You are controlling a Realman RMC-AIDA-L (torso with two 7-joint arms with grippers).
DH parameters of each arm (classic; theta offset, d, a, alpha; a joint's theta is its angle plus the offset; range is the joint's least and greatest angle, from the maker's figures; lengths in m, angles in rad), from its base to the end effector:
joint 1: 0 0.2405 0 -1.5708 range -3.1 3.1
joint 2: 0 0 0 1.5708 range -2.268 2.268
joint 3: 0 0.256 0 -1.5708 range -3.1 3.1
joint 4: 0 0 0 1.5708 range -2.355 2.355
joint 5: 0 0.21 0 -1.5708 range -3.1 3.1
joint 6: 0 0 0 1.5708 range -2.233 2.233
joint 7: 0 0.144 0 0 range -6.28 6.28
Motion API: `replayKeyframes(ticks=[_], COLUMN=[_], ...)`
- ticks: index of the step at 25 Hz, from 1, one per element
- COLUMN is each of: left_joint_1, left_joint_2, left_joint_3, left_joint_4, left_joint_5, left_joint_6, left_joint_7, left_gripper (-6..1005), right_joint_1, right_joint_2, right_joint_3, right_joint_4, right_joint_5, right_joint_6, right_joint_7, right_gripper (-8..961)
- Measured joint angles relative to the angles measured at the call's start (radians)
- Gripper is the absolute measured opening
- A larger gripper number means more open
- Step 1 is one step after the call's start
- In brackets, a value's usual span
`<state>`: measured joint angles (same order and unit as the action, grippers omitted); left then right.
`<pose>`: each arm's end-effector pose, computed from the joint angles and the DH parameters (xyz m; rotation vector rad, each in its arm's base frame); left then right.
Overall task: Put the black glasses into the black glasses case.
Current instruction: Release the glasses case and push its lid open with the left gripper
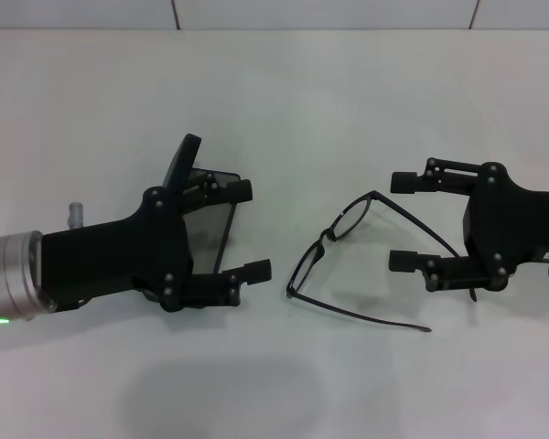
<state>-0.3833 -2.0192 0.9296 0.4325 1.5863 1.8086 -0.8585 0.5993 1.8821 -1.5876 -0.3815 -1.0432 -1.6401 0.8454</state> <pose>-0.2677 0.2603 -0.0025 -2.6740 -0.1343 -1.1349 0.2153 0.3160 -0.0069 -2.8479 -0.1123 1.0655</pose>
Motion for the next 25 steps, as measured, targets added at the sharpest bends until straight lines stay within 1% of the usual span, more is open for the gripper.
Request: replayKeyframes(ticks=[7,10,12,13,15,17,19,20,21,22,23,24,25], left_joint_1=[-0.001,0.001,0.002,0.002,-0.003,-0.011,-0.014,-0.017,-0.018,-0.019,-0.017,-0.010,-0.005], left_joint_2=[-0.005,-0.015,-0.025,-0.027,-0.025,-0.009,0.011,0.022,0.026,0.029,0.025,0.014,0.005], left_joint_3=[0.001,-0.015,-0.046,-0.070,-0.118,-0.156,-0.162,-0.159,-0.157,-0.155,-0.155,-0.155,-0.155], left_joint_4=[-0.001,0.001,0.008,0.016,0.036,0.073,0.134,0.184,0.228,0.278,0.334,0.408,0.456], left_joint_5=[0.001,-0.023,-0.055,-0.076,-0.086,-0.074,-0.039,0.004,0.046,0.099,0.147,0.210,0.247], left_joint_6=[0.000,0.003,0.005,0.002,-0.035,-0.120,-0.205,-0.236,-0.242,-0.246,-0.244,-0.243,-0.243], left_joint_7=[0.025,0.034,-0.002,-0.045,-0.163,-0.342,-0.534,-0.648,-0.729,-0.812,-0.886,-0.954,-0.998], left_gripper=[875,875,864,858,847,835,824,819,813,807,802,796,790], right_joint_1=[-0.002,-0.008,-0.011,-0.013,-0.020,-0.029,-0.033,-0.033,-0.035,-0.036,-0.037,-0.038,-0.038], right_joint_2=[0.000,-0.001,-0.003,-0.003,-0.002,-0.002,-0.002,-0.004,-0.005,-0.007,-0.008,-0.008,-0.009], right_joint_3=[0.000,0.000,0.000,0.000,0.000,0.000,0.000,0.002,0.005,0.008,0.009,0.010,0.011], right_joint_4=[-0.005,-0.006,-0.003,-0.002,-0.001,-0.005,-0.006,-0.006,-0.007,-0.007,-0.006,-0.006,-0.005], right_joint_5=[0.000,0.000,0.000,0.000,0.000,0.000,0.000,0.000,0.000,0.000,0.000,0.000,0.000], right_joint_6=[0.000,0.012,0.022,0.025,0.025,0.026,0.026,0.026,0.025,0.025,0.025,0.025,0.026], right_joint_7=[0.000,-0.001,-0.001,-0.001,-0.001,-0.001,-0.002,-0.002,-0.002,-0.002,-0.002,-0.002,-0.002], right_gripper=[784,784,784,784,784,783,783,783,783,783,783,783,783])
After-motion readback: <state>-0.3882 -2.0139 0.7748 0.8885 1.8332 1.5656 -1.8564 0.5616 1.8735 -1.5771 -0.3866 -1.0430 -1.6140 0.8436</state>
